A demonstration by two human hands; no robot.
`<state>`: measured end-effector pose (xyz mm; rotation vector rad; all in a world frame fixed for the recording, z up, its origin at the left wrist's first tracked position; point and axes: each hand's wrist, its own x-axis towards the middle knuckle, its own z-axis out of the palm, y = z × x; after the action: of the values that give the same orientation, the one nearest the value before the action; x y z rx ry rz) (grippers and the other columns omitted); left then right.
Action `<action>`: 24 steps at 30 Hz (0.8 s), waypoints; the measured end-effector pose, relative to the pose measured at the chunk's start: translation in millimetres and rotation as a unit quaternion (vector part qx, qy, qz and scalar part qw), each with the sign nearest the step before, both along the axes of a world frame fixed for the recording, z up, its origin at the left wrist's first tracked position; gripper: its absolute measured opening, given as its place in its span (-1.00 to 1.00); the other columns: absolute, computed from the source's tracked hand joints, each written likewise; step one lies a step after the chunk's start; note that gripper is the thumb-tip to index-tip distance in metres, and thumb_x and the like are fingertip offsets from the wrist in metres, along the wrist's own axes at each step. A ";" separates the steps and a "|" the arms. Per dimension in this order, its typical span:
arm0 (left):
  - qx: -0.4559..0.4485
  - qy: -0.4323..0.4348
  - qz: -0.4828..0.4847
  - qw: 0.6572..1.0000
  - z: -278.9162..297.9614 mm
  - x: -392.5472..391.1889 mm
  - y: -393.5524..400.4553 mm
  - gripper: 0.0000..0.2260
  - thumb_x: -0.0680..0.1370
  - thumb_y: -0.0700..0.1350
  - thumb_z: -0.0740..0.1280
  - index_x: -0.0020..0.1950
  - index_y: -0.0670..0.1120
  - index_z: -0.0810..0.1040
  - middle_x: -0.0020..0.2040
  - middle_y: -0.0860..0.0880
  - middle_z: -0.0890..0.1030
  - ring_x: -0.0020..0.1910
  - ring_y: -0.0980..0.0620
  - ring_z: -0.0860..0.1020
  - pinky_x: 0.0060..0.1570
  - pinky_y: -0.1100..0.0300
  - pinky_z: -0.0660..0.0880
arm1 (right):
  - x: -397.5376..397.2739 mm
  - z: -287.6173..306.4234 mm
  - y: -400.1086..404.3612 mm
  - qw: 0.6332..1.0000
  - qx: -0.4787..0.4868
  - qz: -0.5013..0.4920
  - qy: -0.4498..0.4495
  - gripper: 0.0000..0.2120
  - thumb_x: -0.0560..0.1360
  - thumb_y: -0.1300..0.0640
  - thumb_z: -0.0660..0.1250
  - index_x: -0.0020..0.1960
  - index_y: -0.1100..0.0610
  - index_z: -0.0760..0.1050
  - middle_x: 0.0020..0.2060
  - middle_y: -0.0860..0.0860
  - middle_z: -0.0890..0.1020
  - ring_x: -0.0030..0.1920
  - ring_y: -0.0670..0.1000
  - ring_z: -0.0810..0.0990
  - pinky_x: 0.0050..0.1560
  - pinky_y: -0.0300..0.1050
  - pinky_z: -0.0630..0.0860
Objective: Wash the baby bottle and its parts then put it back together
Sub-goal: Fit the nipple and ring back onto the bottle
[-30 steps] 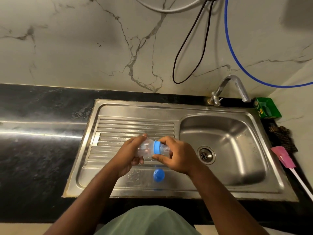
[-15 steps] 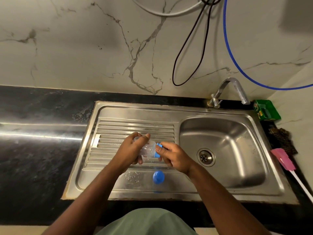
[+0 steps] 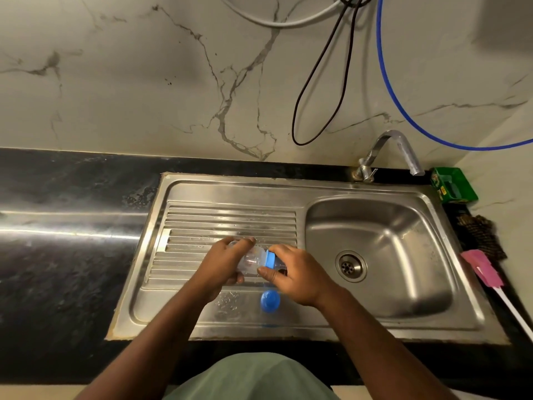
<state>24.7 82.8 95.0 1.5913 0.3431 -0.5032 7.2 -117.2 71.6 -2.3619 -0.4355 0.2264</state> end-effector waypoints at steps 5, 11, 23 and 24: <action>0.044 -0.065 -0.020 0.997 -8.1 -0.9 2.2 -0.73 0.65 0.05 0.40 0.06 -0.17 0.57 -0.22 -0.19 0.66 -0.52 -0.04 0.51 -0.54 0.21 0.41 | 5.4 -5.5 -2.1 0.984 0.114 -0.012 0.140 -0.80 0.54 -0.17 0.43 0.01 -0.07 0.56 -0.20 -0.11 0.63 -0.19 -0.11 0.59 -0.05 0.04 0.58; 0.038 -0.085 0.008 0.996 -26.0 -8.8 12.2 -0.82 0.62 -0.01 0.44 0.06 -0.11 0.58 -0.07 -0.20 0.68 -0.34 0.03 0.64 -0.42 0.13 0.55 | -7.4 -21.3 3.2 0.974 0.107 -0.070 0.185 -0.46 0.45 -0.26 0.50 0.35 -0.18 0.45 0.14 -0.17 0.65 0.06 -0.18 0.66 0.14 -0.07 0.64; 0.017 -0.001 0.141 0.990 -39.6 -15.9 28.4 -0.80 0.63 0.03 0.42 0.15 -0.06 0.55 0.11 -0.11 0.63 -0.02 -0.13 0.66 -0.36 0.24 0.60 | -40.9 -74.7 10.2 0.986 -0.147 -0.004 0.076 -0.52 0.47 -0.13 0.46 0.36 -0.14 0.47 0.22 -0.17 0.48 0.18 -0.02 0.56 0.08 -0.19 0.46; 0.015 0.003 0.133 0.991 -38.6 -16.1 29.1 -0.79 0.64 0.04 0.41 0.16 -0.07 0.56 0.10 -0.09 0.64 -0.04 -0.14 0.66 -0.36 0.25 0.60 | -39.2 -75.8 10.1 0.990 -0.115 -0.025 0.082 -0.56 0.46 -0.11 0.45 0.31 -0.13 0.49 0.19 -0.18 0.50 0.15 -0.03 0.58 0.07 -0.20 0.48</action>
<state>8.6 111.9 56.4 1.5451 0.5615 -0.2992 -32.0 -107.1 -4.2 -2.5497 -0.2823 0.4658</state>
